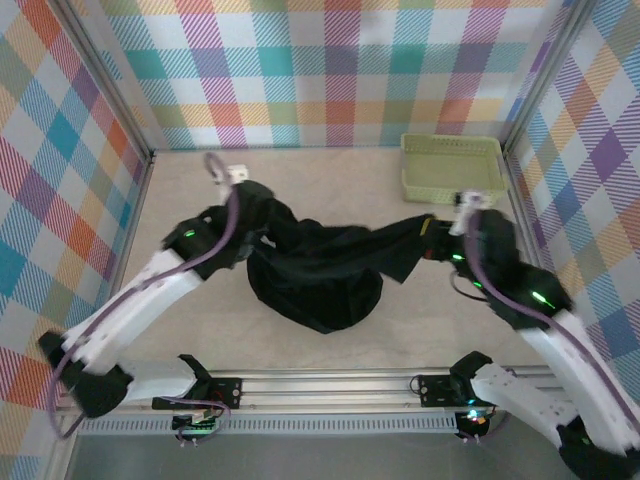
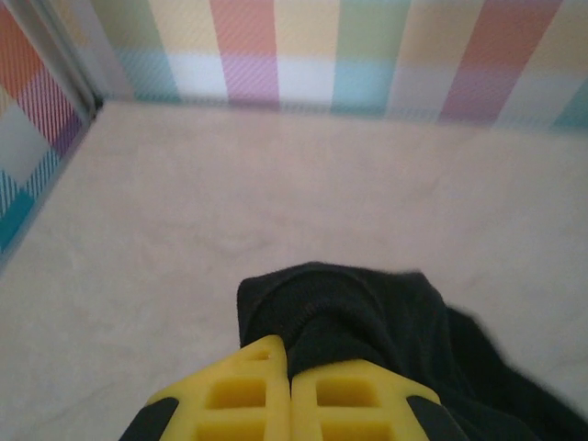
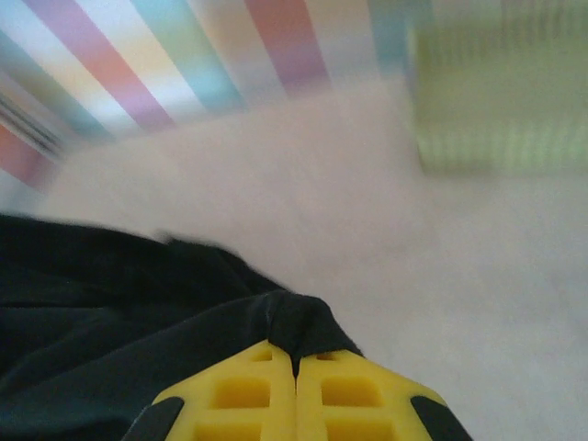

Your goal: Fold the inside-out t-shirt

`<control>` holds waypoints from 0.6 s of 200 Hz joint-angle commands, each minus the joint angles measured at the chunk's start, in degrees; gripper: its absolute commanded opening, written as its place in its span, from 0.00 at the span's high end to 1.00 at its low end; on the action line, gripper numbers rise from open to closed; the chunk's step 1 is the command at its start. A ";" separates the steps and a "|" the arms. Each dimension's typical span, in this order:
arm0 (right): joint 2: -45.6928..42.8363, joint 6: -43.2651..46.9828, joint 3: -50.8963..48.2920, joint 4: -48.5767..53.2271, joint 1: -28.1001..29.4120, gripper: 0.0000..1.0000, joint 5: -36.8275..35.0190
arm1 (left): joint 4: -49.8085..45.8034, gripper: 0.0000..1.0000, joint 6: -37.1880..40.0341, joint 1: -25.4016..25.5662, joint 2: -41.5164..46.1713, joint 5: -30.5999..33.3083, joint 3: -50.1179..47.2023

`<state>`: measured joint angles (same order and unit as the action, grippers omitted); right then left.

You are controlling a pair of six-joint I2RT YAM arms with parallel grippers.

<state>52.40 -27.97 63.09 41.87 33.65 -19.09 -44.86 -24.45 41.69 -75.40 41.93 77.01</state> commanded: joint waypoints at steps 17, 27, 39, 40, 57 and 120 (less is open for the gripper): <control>11.39 -6.47 -9.80 4.41 -2.12 1.00 -4.97 | -0.34 1.00 -3.56 0.10 -4.00 -12.58 -8.48; 11.21 -6.38 -10.90 3.04 -5.10 1.00 -4.01 | 1.35 1.00 -4.24 1.50 -3.38 -14.70 -9.58; 10.44 -5.90 -12.07 1.27 -9.70 1.00 -1.13 | 2.57 1.00 -4.63 4.59 -2.90 -16.02 -10.00; 10.39 -5.84 -12.09 1.06 -10.25 1.00 -0.87 | 2.58 1.00 -4.68 4.87 -2.86 -16.06 -9.98; 8.95 -5.29 -13.05 -0.83 -16.26 1.00 2.02 | 4.19 1.00 -6.17 10.61 -2.45 -16.91 -9.98; 6.91 -2.90 -12.99 -1.63 -15.00 0.39 6.61 | 10.91 0.40 -8.15 16.25 3.94 -19.08 -17.13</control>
<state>61.21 -31.99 49.60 41.47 15.53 -15.73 -35.88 -30.09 61.39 -78.22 21.91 65.01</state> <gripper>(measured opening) 0.555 0.500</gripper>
